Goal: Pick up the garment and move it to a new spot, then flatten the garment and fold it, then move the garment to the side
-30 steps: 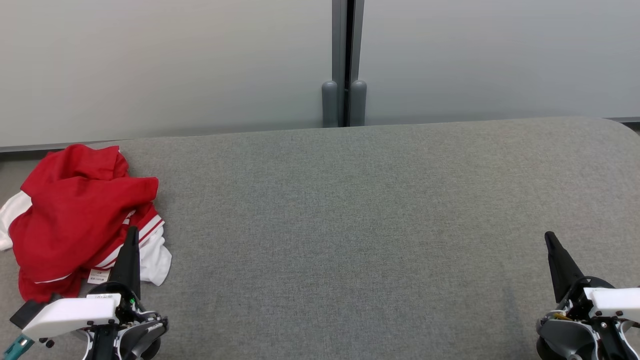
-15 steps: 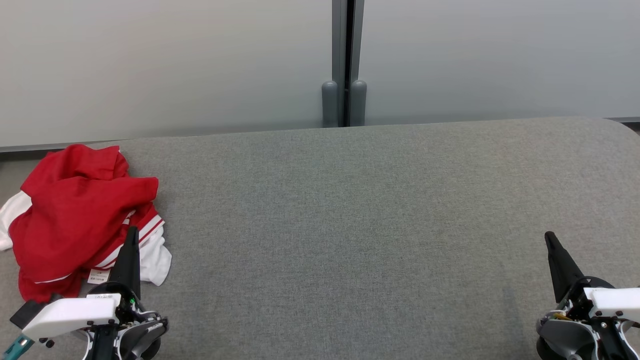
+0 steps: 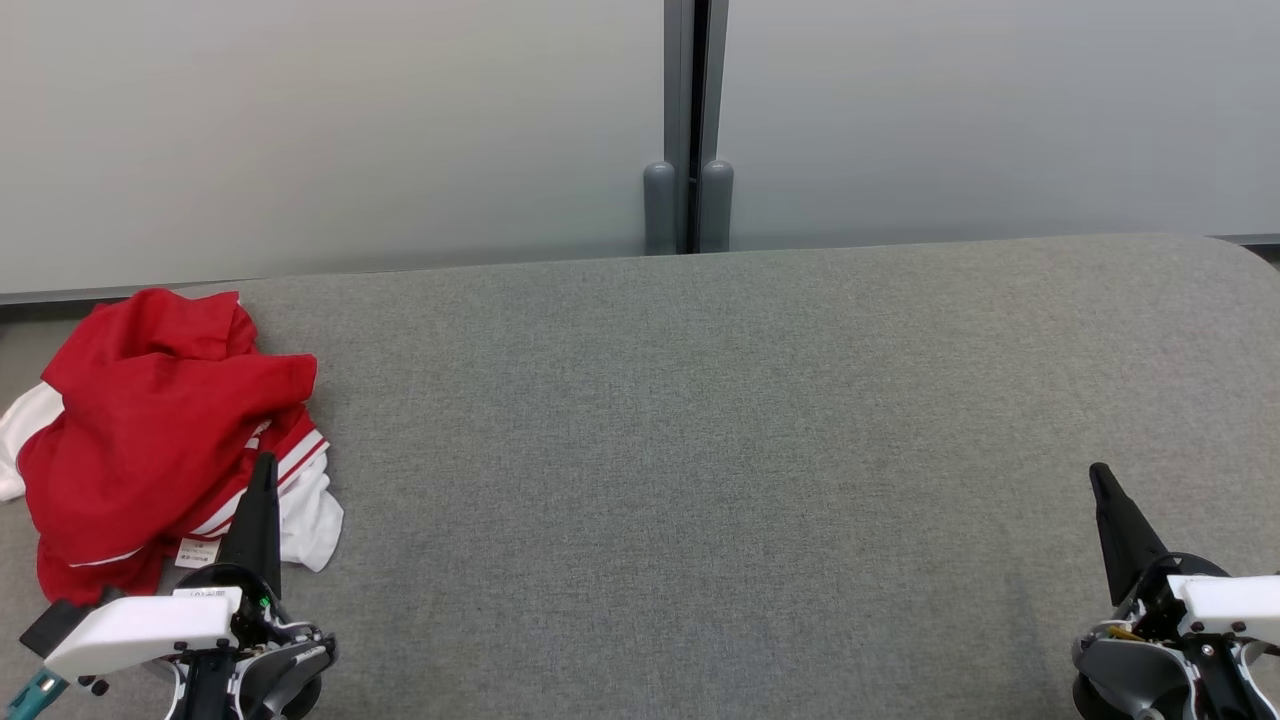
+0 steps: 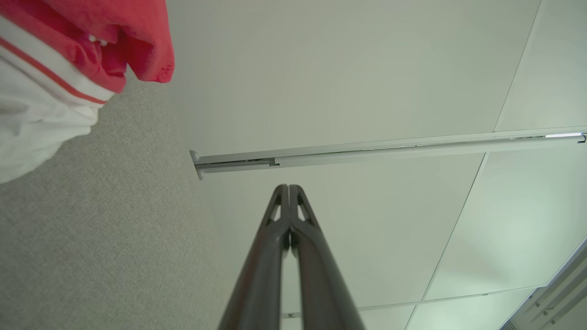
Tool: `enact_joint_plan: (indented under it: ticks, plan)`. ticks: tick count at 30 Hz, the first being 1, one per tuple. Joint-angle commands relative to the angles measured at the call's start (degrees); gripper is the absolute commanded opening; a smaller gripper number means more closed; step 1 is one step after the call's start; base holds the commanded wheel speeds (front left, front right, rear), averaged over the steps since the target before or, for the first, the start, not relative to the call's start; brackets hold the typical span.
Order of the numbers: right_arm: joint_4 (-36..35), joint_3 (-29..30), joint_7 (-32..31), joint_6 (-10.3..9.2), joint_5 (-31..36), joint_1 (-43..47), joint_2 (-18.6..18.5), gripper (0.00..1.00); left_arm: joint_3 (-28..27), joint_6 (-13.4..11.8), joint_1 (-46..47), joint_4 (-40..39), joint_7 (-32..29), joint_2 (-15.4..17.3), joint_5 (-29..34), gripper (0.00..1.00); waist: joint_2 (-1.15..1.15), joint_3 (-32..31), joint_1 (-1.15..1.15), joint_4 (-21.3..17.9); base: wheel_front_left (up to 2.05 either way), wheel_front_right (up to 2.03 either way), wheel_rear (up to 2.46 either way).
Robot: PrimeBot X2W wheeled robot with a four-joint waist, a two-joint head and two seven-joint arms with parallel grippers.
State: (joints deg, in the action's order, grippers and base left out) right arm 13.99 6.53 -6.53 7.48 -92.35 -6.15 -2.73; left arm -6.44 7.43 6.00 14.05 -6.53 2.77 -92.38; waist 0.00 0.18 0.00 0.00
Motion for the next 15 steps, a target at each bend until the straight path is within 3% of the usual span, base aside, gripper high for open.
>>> enact_joint_plan:
  ticks: [1,15]
  plan:
    - [0.12,0.01,-0.08,0.04,-0.01,-0.26,-0.38,0.0,-0.23,0.22,0.78,-0.03,-0.09,0.34,0.09,0.0,0.0,0.0,0.0,0.0,0.0,0.0,0.0]
    - [0.12,0.01,-0.08,0.04,-0.01,-0.26,-0.38,0.0,-0.23,0.22,0.78,-0.03,-0.09,0.34,0.09,0.0,0.0,0.0,0.0,0.0,0.0,0.0,0.0]
